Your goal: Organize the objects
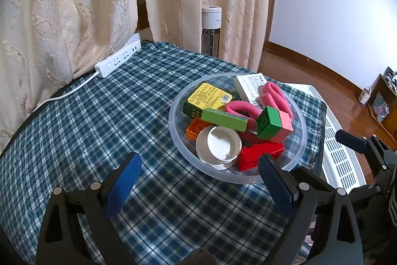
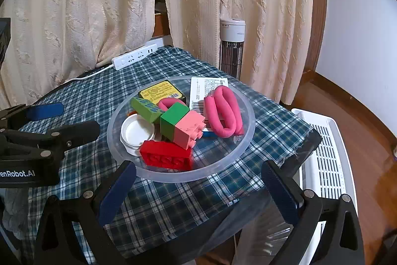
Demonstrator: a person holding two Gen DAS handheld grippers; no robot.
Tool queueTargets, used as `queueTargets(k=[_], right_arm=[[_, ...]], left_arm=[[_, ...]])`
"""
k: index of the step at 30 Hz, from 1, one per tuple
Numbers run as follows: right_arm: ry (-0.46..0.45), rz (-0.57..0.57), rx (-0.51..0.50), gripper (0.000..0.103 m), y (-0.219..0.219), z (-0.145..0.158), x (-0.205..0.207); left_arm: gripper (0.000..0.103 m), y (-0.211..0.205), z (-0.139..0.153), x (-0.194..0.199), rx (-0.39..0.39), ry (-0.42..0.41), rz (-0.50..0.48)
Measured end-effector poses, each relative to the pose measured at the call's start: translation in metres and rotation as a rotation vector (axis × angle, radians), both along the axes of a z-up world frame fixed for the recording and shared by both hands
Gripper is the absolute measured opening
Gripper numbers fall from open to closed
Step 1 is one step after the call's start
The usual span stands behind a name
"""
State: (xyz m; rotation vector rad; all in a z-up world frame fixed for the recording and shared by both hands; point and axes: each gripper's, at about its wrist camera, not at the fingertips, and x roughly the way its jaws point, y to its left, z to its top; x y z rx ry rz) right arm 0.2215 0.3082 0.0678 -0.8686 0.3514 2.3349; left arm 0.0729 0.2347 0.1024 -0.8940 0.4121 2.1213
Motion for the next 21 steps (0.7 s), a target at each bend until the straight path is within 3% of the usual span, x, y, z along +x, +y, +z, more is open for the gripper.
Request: queueTargets(k=[21], right_arm=[[-0.008, -0.004, -0.007, 0.103, 0.0013, -0.0031, -0.0010]], left_arm=[[0.097, 0.0018, -0.0063, -0.0026, -0.028, -0.006, 0.007]])
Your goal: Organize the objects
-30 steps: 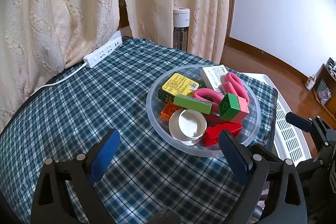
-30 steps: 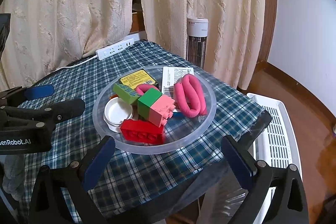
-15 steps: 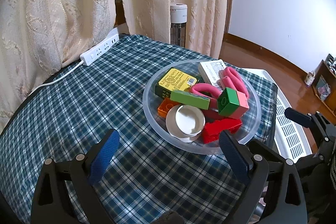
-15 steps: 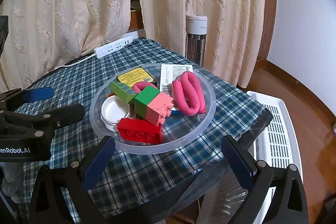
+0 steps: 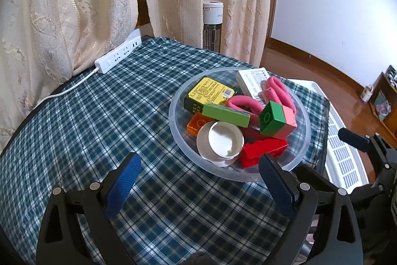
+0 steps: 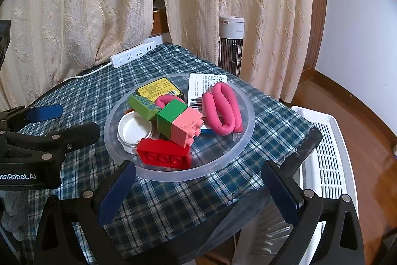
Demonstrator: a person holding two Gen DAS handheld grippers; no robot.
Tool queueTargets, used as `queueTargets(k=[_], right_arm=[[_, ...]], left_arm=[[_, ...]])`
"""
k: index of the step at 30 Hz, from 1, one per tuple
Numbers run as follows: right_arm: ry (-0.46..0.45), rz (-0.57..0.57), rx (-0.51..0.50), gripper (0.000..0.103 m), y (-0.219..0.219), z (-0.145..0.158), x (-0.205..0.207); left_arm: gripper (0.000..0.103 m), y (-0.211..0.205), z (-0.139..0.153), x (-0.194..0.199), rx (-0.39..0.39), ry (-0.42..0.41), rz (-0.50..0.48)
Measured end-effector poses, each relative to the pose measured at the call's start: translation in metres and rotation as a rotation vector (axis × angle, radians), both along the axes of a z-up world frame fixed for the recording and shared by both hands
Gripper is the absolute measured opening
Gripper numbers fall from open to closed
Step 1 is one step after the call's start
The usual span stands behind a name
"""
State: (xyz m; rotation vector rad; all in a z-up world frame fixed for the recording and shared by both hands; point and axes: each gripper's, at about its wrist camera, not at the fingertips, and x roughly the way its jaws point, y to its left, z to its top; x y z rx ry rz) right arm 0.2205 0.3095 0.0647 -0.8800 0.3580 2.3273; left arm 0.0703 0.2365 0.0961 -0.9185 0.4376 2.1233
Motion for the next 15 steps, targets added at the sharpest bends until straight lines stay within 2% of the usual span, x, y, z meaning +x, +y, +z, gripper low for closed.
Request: queueTargets(k=[15], right_arm=[[-0.001, 0.000, -0.002, 0.103, -0.0005, -0.0018, -0.0001]], left_arm=[[0.097, 0.0020, 0.0000, 0.0042, -0.013, 0.018, -0.022]])
